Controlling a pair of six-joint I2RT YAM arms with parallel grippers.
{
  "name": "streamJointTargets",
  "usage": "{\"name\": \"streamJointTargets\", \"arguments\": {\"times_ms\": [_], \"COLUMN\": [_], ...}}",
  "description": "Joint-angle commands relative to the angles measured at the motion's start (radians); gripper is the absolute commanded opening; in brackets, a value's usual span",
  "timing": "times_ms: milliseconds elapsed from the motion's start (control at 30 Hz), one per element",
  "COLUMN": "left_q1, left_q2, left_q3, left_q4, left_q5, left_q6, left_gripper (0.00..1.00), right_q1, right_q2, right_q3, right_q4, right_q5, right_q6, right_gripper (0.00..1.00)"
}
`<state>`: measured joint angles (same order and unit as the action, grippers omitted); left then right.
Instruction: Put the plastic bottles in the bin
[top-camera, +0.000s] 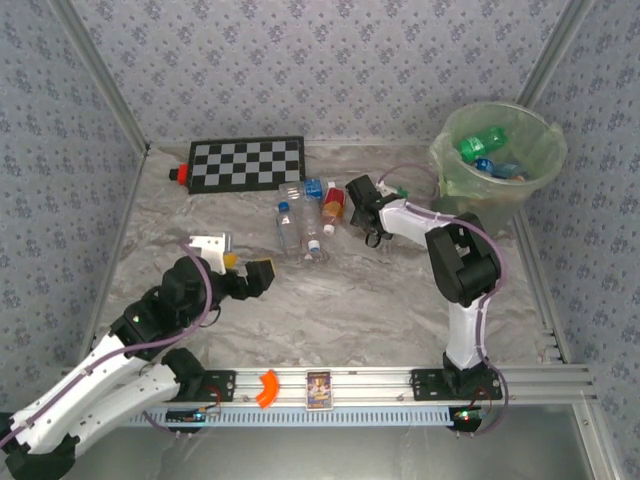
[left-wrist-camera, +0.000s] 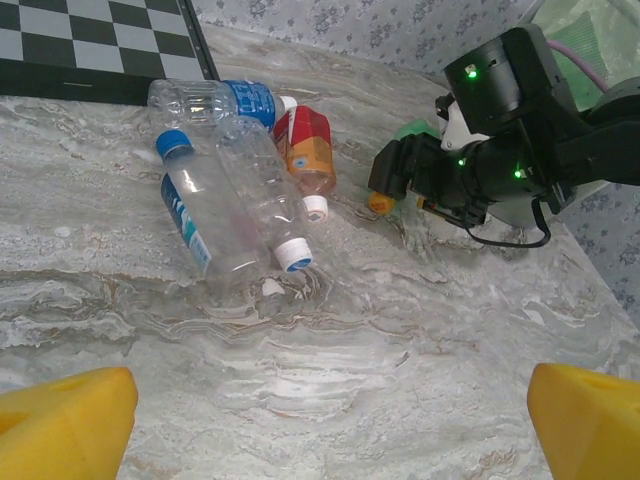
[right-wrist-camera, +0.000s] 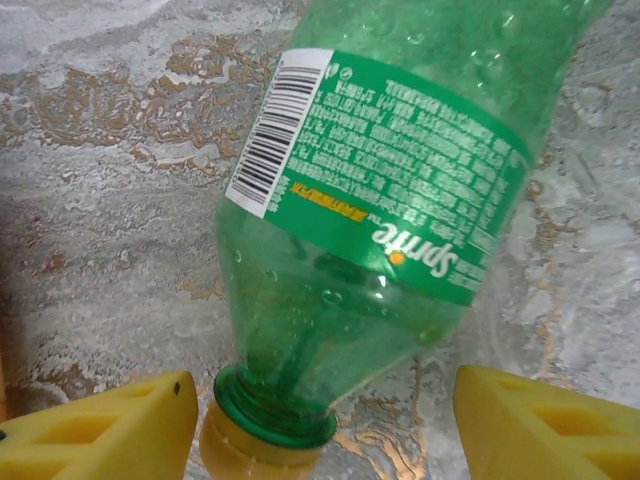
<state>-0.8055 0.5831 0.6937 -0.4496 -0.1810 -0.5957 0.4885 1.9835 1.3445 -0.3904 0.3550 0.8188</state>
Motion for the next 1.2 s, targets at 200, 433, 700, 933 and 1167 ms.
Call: {"name": "streamJointTargets", "arguments": {"times_ms": [200,433,700,933,1167], "left_q1": [-0.004,-0.003,-0.003,-0.004,-0.004], "left_q2": [-0.009,-0.004,-0.003,-0.014,-0.008], "left_q3": [0.059,0.053,0.053,0.048,0.046], "left_q4": [-0.025,-0.013,-0.012,-0.019,-0.006], "left_q5": [-0.002,0.001,0.007,0.002,0.005], "left_q6": [0.02,0.014,0.01,0.007,0.007], "left_gripper": [1.0,1.0,1.0,1.0,1.0], "right_q1": [-0.024,-0.028,-0.04,-0.02,0.023], "right_q2": [0.074,0.035,0.015,-0.047,-0.205], "right_q3": [0.063,0.015,-0.02,-0.041,-0.068], "right_q4": [-0.003,0.03,0.056,0.069,0.049], "right_q5": [0.001,0.001,-0.022,0.003,0.051], "right_q6": [0.056,0.055,0.031,-0.017,-0.077], "right_gripper": [0.57,0.42,0.34,0.22,0.22]}}
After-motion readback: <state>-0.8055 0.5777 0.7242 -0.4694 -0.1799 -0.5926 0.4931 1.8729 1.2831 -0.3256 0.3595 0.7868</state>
